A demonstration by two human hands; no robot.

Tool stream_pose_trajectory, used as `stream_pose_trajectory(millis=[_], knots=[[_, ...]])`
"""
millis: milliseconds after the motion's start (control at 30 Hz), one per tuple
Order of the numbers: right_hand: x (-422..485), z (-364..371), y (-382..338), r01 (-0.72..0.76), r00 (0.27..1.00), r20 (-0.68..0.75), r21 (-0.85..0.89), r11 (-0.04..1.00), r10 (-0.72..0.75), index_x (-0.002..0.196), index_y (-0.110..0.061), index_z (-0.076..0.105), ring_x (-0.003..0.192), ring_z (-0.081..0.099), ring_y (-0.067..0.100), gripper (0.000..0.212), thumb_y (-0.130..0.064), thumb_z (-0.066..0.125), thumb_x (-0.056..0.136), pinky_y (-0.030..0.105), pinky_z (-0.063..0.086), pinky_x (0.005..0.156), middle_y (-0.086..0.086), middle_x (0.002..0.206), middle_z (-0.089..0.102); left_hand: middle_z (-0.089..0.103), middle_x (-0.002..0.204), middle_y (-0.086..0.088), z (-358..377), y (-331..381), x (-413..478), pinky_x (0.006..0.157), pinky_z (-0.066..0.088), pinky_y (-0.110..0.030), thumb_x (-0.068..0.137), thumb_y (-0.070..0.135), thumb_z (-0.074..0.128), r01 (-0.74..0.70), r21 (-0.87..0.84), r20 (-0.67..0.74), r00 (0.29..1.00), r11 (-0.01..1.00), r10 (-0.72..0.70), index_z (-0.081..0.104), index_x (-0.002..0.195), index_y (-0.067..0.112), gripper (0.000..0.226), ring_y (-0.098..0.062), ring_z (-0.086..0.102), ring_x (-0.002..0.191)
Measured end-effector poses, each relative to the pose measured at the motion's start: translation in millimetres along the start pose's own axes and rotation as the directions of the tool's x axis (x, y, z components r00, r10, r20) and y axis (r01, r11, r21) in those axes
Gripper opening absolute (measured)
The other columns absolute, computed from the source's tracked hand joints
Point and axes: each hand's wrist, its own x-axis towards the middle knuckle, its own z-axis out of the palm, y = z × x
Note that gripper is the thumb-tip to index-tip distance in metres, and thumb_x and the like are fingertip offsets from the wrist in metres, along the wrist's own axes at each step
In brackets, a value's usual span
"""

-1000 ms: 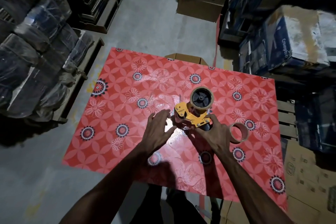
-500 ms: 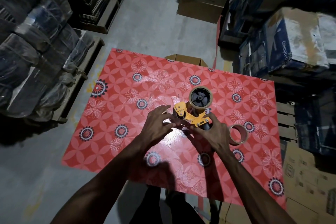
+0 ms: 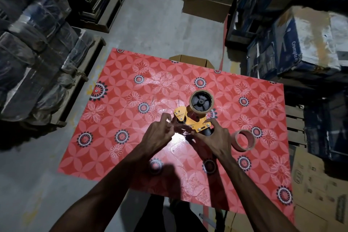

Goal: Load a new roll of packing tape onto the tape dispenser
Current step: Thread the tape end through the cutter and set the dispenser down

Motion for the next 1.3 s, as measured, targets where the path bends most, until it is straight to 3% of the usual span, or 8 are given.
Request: stream_pose_trajectory(millis=[267,367,433,633,833,1000,1167,1300], knots=[[4,11,8,0.006,1.000,-0.023,0.022,1.000,-0.005,0.116,-0.030,0.066,0.063,0.065,0.025,0.073,-0.079,0.074,0.062,0.032,0.052,0.062,0.000,0.070,0.068,0.074,0.083,0.003,3,-12,-2,0.058,0.058,-0.042,0.108,0.030,0.046,-0.055,0.055,-0.009,0.998,0.997,0.055,0.067,0.122,0.026,0.026,-0.016,0.066,0.061],[7,11,9,-0.006,1.000,-0.013,0.006,1.000,0.006,0.119,-0.028,0.067,0.067,0.067,0.028,0.071,-0.070,0.084,0.066,0.034,0.055,0.065,0.004,0.073,0.071,0.070,0.142,0.002,4,-16,-5,0.105,0.056,-0.037,0.111,0.025,0.054,-0.192,0.204,-0.015,0.980,0.960,0.199,0.070,0.135,0.029,0.029,-0.020,0.068,0.128],[7,11,11,-0.009,1.000,-0.013,0.008,1.000,0.009,0.120,-0.028,0.067,0.067,0.068,0.027,0.067,-0.065,0.086,0.066,0.035,0.057,0.066,0.004,0.076,0.073,0.058,0.157,0.002,5,-19,-6,0.115,0.049,-0.037,0.108,0.020,0.061,-0.235,0.272,-0.033,0.967,0.933,0.253,0.074,0.131,0.023,0.026,-0.021,0.053,0.147],[6,24,14,0.012,0.999,-0.033,0.016,1.000,-0.012,0.112,-0.035,0.065,0.055,0.059,0.020,0.060,-0.067,0.083,0.066,0.028,0.044,0.057,-0.003,0.067,0.068,0.076,0.096,-0.006,6,-35,4,0.075,0.058,-0.045,0.100,0.006,0.068,-0.351,0.393,-0.041,0.917,0.850,0.397,0.076,0.112,0.012,0.015,-0.027,0.069,0.084],[1,48,-2,0.082,0.991,-0.116,0.130,0.988,-0.067,0.099,-0.026,0.065,0.059,0.052,-0.005,0.045,-0.059,0.074,0.070,0.013,0.031,0.057,-0.029,0.065,0.055,0.079,0.123,-0.002,-4,-65,23,0.084,0.058,-0.041,0.093,0.023,0.081,-0.396,0.677,0.080,0.877,0.621,0.473,0.076,0.119,0.016,0.028,-0.029,0.074,0.113],[8,60,11,0.183,0.983,-0.045,0.113,0.977,-0.179,0.102,-0.025,0.067,0.074,0.061,0.008,0.026,-0.023,0.083,0.081,0.020,0.042,0.063,-0.018,0.086,0.067,0.075,0.128,-0.001,-12,-85,31,0.083,0.059,-0.043,0.102,0.023,0.066,-0.510,0.701,0.309,0.847,0.499,0.432,0.068,0.123,0.016,0.021,-0.030,0.062,0.126],[1,63,31,0.244,0.968,0.048,0.017,0.970,-0.245,0.115,-0.033,0.064,0.086,0.065,0.012,0.030,-0.019,0.073,0.091,0.037,0.055,0.072,-0.012,0.103,0.072,0.038,0.170,-0.003,-10,-85,12,0.126,0.029,-0.053,0.112,0.060,0.026,-0.488,0.629,0.447,0.864,0.606,0.231,0.042,0.159,0.018,0.065,-0.026,0.023,0.162],[-5,51,21,0.259,0.965,0.058,-0.031,0.965,-0.257,0.143,-0.040,0.053,0.109,0.068,0.017,0.055,-0.021,0.069,0.094,0.034,0.054,0.083,-0.010,0.131,0.071,0.021,0.177,-0.001,-4,-77,0,0.129,0.014,-0.065,0.104,0.079,0.023,-0.398,0.622,0.437,0.891,0.674,0.122,0.019,0.170,0.022,0.087,-0.024,0.013,0.165]])
